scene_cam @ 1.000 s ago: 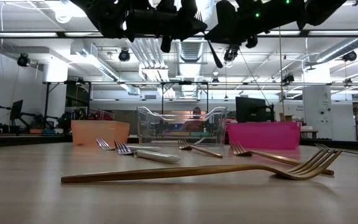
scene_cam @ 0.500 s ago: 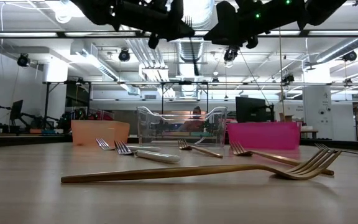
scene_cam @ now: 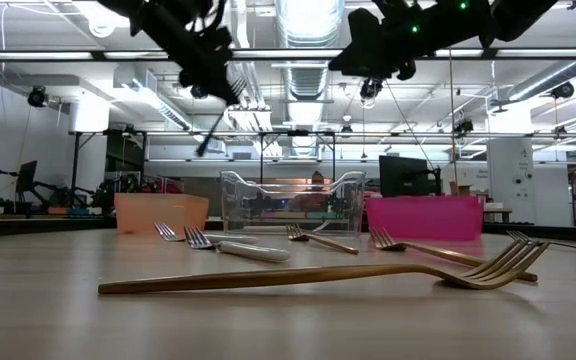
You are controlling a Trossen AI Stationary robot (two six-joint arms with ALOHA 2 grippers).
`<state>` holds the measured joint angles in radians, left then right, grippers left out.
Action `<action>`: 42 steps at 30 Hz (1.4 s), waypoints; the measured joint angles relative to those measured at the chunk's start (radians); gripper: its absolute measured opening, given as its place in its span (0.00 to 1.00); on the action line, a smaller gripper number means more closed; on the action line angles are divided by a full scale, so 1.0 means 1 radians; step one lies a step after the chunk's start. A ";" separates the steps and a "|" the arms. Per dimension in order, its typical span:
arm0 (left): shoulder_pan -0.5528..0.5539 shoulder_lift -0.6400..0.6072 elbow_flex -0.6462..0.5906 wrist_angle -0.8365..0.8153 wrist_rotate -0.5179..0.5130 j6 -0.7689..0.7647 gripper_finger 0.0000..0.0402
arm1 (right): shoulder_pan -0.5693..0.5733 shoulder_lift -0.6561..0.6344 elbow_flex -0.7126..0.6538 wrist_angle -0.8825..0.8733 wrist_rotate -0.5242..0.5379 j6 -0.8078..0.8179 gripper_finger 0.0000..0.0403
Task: Sort silverware by color (type)
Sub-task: Put the black fork into the orange bin
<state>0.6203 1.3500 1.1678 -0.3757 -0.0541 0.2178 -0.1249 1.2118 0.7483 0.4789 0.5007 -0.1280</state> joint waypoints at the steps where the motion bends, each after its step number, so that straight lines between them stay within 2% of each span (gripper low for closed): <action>1: 0.030 0.006 0.015 -0.059 0.021 0.011 0.00 | 0.000 0.000 0.000 -0.002 0.000 0.000 0.50; 6: 0.171 0.066 0.087 -0.286 0.078 0.060 0.00 | 0.000 0.000 0.000 -0.008 0.000 -0.002 0.50; 11: 0.278 0.148 0.134 -0.352 0.158 0.067 0.00 | 0.000 0.000 0.000 -0.016 0.000 -0.004 0.50; 16: 0.336 0.219 0.146 -0.390 0.220 0.093 0.00 | 0.000 0.000 0.000 -0.039 0.000 -0.003 0.50; 21: 0.350 0.262 0.131 -0.407 0.275 0.113 0.00 | -0.010 0.000 0.000 -0.038 -0.001 -0.003 0.50; 42: 0.350 0.367 0.126 -0.411 0.282 0.069 0.00 | -0.026 0.000 0.000 -0.061 -0.001 -0.002 0.50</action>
<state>0.9703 1.7172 1.2934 -0.7864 0.2276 0.2871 -0.1513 1.2118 0.7479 0.4175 0.4999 -0.1303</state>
